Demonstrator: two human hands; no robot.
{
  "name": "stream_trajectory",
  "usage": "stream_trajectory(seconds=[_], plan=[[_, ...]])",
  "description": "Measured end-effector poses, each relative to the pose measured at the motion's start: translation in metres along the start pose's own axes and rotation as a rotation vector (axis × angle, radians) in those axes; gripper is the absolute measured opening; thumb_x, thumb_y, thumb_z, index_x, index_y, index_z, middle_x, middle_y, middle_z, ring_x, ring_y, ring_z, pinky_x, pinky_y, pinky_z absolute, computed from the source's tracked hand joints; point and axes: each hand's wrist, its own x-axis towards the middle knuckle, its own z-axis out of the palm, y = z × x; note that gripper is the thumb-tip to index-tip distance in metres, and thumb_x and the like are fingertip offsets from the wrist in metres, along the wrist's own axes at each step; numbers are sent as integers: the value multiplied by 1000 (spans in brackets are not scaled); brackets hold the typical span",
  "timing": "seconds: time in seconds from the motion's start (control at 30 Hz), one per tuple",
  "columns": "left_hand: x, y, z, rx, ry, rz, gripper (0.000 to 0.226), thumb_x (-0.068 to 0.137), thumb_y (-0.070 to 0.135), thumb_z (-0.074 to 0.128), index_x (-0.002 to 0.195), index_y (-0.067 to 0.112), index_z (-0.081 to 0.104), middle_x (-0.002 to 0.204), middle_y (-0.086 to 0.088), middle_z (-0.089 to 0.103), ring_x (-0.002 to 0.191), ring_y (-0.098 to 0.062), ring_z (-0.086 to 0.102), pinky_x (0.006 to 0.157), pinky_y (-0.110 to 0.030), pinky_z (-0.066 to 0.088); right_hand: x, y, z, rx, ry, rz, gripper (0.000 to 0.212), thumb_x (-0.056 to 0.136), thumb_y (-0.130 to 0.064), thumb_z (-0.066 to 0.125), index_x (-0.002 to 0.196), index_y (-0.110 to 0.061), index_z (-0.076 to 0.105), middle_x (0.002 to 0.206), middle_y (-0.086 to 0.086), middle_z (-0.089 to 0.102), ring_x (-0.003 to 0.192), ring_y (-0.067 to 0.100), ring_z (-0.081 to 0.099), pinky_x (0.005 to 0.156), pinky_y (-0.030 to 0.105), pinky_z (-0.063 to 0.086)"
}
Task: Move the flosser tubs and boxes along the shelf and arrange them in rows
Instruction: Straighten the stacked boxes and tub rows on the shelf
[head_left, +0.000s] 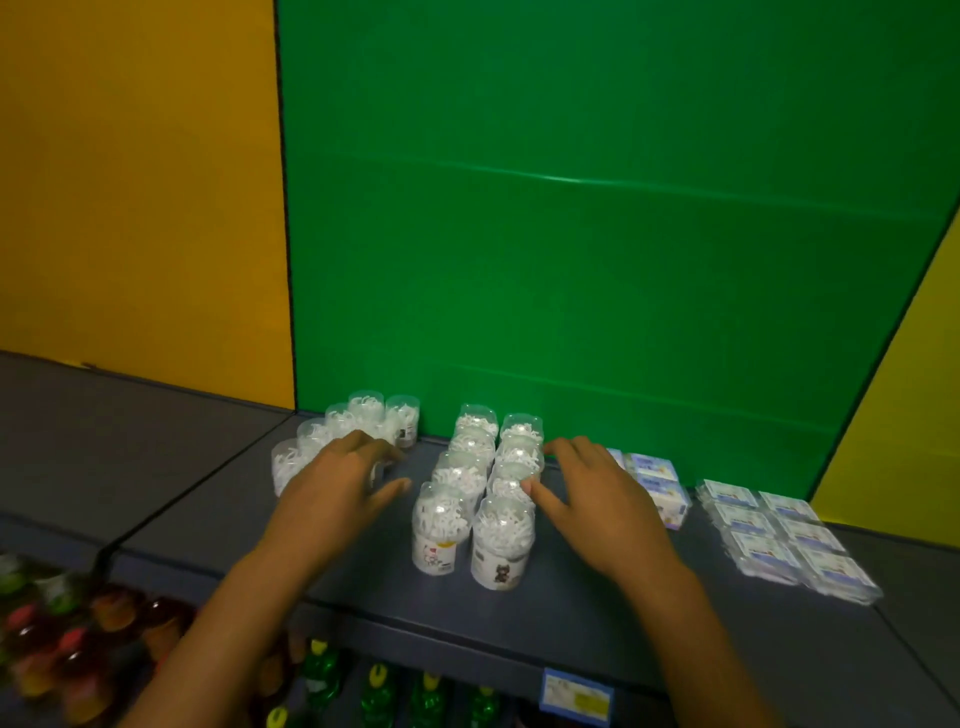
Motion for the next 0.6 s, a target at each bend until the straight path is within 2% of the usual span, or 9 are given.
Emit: stream_trajectory(seconds=[0.17, 0.33, 0.6], plan=[[-39, -29, -17, 25, -22, -90, 28, 86, 44, 64, 112, 34, 62, 115, 7, 58, 101, -17, 59, 77, -38, 53, 0, -31, 12, 80, -25, -50, 51, 96, -56, 45, 138, -26, 42, 135, -3, 49, 123, 17, 46, 89, 32, 43], [-53, -72, -40, 45, 16, -172, 26, 85, 39, 67, 109, 32, 63, 108, 3, 58, 99, -18, 60, 75, -34, 50, 13, -78, 32, 143, -38, -141, 47, 96, -53, 47, 135, -27, 43, 131, -4, 49, 120, 16, 47, 89, 33, 44], [-22, -138, -39, -11, 20, -99, 26, 85, 31, 69, 110, 34, 62, 110, 4, 56, 95, -13, 61, 70, -33, 51, 50, -129, 62, 139, -45, -130, 44, 96, -49, 50, 133, -26, 45, 127, -2, 50, 117, 17, 49, 91, 32, 46]])
